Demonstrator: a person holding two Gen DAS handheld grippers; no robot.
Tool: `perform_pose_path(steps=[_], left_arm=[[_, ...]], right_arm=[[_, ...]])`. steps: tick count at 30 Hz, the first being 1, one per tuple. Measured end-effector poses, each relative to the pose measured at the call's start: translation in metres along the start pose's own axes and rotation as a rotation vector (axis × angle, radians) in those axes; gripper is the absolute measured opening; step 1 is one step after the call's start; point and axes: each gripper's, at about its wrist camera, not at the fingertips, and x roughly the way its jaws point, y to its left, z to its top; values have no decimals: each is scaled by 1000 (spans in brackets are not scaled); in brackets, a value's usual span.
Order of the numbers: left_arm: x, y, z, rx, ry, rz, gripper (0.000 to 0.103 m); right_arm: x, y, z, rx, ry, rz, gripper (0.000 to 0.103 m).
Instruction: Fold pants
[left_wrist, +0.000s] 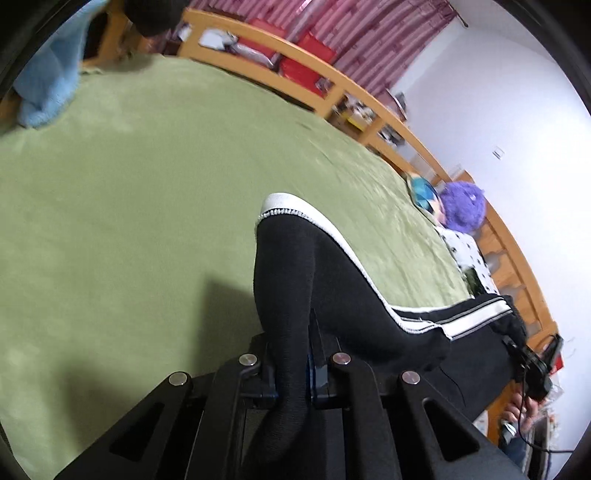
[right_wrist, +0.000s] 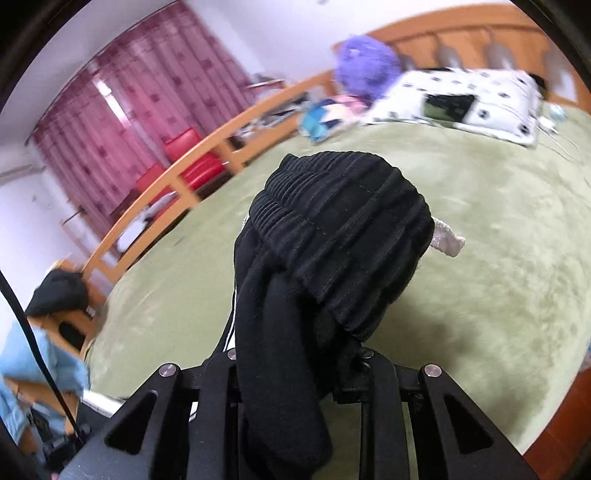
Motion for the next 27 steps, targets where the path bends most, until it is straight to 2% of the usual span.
perform_pose_path(steps=[3,6,8,9,11,12,14,15,16,18,20,22,24,27], left_arm=[[-24,36,13,-37,-25,39,10],[-42,65,19,-39,-45,114,10],[-39,84,18,-60,-15,152,11],[-35,93,14,-76,7,151,11],[-28,105,4,-82,24,183,15],[-24,107,-1,-72,32,222,21],[-16,107,-6,-50,48,314,30],[-16,105,-8,-30,50,374,33],[-21,106,-11,-13,51,394,35],[-31,105,-18,17,51,393,50],[-45,108,-28,23,48,384,59],[-57,111,-41,13,54,396,59],[-68,117,-54,-26,55,383,60],[-79,132,-79,-133,67,306,60]], right_arm=[[5,36,-22,-37,28,54,24],[21,56,-47,-38,84,91,24],[40,60,-65,-28,142,94,26],[52,61,-77,-29,178,64,27],[63,54,-90,-47,203,-13,31],[69,43,-94,-17,236,-28,35],[77,16,-101,107,356,9,41],[77,8,-103,137,390,17,45],[73,1,-105,155,407,14,47],[53,-2,-107,119,380,-23,53],[34,6,-109,52,343,-61,54],[15,20,-110,-17,309,-75,54],[-3,40,-111,-77,276,-44,55],[-19,67,-120,-157,246,-24,56]])
